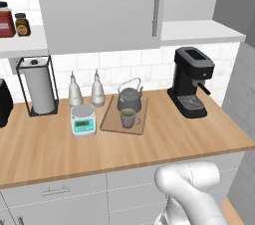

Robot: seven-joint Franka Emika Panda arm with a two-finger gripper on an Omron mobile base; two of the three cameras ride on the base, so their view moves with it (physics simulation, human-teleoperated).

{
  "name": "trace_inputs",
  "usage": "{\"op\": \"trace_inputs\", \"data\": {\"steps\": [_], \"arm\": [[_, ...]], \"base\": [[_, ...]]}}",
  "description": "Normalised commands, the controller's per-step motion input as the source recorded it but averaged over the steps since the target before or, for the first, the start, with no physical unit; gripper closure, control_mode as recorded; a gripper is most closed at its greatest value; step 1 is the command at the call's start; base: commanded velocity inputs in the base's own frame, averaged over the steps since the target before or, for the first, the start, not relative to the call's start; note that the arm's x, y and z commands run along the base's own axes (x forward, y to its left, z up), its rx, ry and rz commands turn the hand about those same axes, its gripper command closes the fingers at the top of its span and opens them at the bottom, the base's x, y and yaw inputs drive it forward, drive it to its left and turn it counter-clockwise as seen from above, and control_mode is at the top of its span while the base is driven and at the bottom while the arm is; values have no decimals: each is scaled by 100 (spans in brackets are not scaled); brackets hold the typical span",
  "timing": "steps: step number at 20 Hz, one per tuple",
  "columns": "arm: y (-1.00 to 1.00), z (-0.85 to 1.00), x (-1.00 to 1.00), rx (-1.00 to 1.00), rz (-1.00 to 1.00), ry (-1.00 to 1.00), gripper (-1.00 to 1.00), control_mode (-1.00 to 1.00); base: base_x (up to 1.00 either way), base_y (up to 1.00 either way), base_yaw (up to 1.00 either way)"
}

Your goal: Pick the kettle from the counter and place it on the tray. Then pick the mug from the cabinet and place it on the tray. Then close the cabinet doors.

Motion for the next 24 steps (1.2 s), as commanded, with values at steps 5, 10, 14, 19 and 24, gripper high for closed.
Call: {"op": "trace_inputs", "data": {"steps": [5, 10, 14, 19, 24], "arm": [[-55, -1, -16, -7, 0, 0, -100, -100], [-48, 6, -36, -1, -1, 0, -100, -100], [-51, 11, -40, 0, -4, 1, -100, -100], [-46, 5, -8, 0, -7, 14, -100, -100], [-47, 0, 20, 0, -1, 18, -100, -100]], "base": [[0, 0, 0], [0, 0, 0], [0, 0, 0], [0, 0, 0], [0, 0, 0]]}}
